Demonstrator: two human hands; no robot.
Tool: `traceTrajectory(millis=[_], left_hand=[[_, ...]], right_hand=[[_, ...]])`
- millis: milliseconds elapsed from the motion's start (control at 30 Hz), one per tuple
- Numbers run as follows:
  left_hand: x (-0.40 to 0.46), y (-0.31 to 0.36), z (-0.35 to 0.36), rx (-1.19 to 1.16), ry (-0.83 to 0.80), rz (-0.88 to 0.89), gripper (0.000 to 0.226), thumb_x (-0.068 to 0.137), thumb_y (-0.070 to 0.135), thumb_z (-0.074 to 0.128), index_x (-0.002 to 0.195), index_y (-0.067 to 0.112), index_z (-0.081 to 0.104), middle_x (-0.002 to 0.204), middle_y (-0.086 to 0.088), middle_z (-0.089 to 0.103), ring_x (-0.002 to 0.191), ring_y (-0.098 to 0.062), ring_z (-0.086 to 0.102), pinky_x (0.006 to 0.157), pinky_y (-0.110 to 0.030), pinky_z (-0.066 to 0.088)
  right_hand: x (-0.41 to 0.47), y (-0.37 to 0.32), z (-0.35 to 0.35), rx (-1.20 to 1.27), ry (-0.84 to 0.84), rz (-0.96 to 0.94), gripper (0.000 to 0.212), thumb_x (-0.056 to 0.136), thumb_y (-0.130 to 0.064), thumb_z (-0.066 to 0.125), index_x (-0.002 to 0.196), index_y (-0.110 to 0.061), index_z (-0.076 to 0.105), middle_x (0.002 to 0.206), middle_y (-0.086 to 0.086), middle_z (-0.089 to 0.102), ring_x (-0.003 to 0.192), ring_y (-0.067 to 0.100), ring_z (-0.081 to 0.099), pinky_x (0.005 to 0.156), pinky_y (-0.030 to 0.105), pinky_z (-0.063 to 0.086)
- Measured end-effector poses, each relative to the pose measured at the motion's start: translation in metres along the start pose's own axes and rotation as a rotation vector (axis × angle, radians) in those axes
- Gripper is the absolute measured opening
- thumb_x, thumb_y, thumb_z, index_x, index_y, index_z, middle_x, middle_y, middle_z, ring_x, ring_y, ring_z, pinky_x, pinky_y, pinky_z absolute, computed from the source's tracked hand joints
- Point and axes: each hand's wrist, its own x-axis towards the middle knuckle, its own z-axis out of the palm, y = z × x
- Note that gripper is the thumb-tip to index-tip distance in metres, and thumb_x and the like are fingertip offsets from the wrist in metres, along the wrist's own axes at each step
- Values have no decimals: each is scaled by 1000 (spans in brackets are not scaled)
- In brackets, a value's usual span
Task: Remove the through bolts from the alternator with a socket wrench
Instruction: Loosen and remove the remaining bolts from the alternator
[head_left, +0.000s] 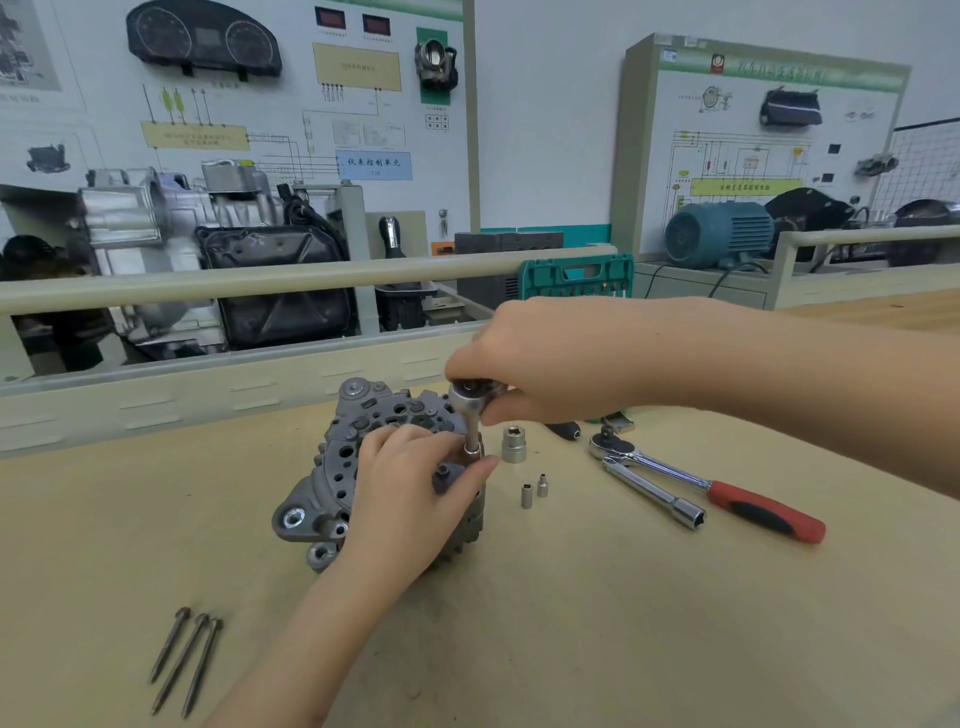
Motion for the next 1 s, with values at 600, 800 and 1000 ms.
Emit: traceTrajectory(millis=[600,800,1000], left_hand=[[-1,1,0,24,4,9,33,79,40,57,74,9,68,66,-1,62,71,-18,55,78,-19,18],[1,3,-1,66,5,-13,24,75,31,71,66,9,66,56,-5,56,62,-22,51,75,-22,18],[-1,3,-2,44,-7,11,33,76,40,58,68,10,67,55,-3,56,61,-21,52,75,-19,20]], right_hand=[[1,1,5,5,-20,-34,28,93,-22,44,120,-15,47,113,5,57,98,23,55,82,38,48],[2,3,2,-39,11,-23,28,92,-40,45,99,-14,53,82,-1,51,77,16,50,60,22,36],[-2,-1,2,50,26,-17,23,90,-38,49,80,-18,43,68,-8,42,68,14,46,55,22,32]])
